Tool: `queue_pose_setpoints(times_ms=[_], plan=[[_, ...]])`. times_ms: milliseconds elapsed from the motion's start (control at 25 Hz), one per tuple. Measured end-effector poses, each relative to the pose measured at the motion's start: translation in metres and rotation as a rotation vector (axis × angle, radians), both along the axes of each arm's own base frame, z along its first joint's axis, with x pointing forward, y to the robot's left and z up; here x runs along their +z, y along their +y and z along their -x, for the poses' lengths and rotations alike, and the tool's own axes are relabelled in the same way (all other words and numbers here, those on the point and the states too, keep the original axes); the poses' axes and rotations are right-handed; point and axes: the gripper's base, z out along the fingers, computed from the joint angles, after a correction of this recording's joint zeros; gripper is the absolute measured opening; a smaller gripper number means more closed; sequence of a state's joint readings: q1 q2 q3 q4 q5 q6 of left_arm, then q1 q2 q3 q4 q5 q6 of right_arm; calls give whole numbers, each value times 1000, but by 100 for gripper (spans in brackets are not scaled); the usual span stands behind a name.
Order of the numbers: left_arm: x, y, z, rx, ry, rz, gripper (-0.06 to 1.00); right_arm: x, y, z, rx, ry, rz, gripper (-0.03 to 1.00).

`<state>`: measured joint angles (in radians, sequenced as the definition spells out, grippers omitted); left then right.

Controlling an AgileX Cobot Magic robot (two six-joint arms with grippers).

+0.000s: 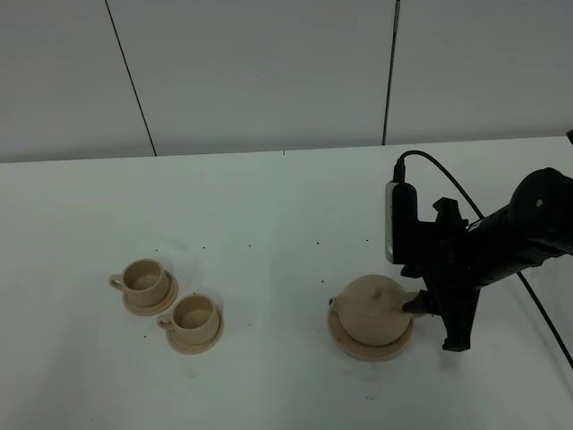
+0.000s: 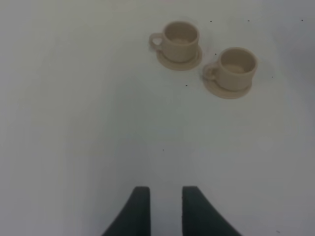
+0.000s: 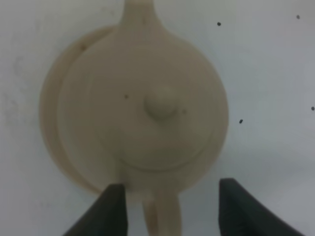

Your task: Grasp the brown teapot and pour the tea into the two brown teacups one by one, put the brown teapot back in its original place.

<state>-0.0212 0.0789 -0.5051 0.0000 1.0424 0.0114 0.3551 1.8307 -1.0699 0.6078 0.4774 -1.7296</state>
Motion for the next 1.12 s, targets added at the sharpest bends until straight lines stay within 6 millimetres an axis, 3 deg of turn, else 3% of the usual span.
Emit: queue_pose_setpoints(times_ms=[160,1120], plan=[[0,0,0,0,0,0,23,-11,1,-2,-6,30,5,41],[0,0,0,0,0,0,23,-10,2,-6,11,23,13,39]])
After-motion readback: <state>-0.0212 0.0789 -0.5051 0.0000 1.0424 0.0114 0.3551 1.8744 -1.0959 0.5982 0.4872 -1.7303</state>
